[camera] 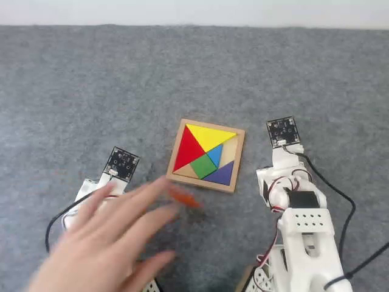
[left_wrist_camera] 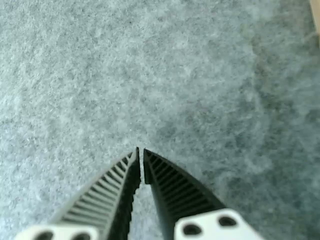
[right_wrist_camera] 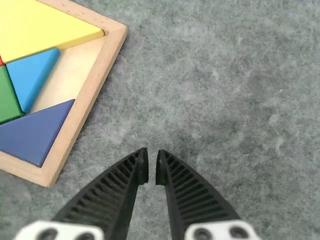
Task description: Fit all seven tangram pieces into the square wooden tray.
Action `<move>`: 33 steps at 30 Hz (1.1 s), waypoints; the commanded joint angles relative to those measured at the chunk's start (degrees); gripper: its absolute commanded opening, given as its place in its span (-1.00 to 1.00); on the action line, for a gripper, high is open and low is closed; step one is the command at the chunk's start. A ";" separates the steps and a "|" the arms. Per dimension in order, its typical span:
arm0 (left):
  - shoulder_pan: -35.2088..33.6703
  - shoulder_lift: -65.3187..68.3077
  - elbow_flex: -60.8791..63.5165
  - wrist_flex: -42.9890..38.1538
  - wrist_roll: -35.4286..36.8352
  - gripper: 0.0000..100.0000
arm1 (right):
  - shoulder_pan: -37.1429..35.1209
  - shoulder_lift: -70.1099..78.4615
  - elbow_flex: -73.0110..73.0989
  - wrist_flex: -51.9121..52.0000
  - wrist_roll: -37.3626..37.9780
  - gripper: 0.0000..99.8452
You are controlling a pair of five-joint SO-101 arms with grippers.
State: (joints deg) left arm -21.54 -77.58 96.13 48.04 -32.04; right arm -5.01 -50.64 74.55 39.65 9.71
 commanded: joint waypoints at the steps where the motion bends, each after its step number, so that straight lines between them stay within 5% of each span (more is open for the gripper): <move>1: -0.09 -0.79 -0.84 -1.23 0.44 -0.97 | 0.84 -1.98 -1.76 1.19 -0.18 -0.89; 9: -0.09 -0.79 -0.84 -1.23 0.44 -0.97 | -2.51 -1.45 -6.59 8.13 3.43 -0.89; 18: -0.09 -0.79 -0.84 -1.23 0.44 -0.97 | -24.92 1.10 -23.65 22.46 8.18 -0.78; 26: 1.14 -0.79 -0.92 -0.88 0.44 -0.97 | -43.91 26.15 -39.21 21.85 12.22 -0.55; 33: -18.73 -0.79 -8.75 3.60 -2.64 -0.97 | -44.79 42.86 -52.40 22.29 12.48 -0.48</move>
State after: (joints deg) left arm -28.22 -77.58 95.16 50.77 -32.57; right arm -49.14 -11.34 28.57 61.54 21.32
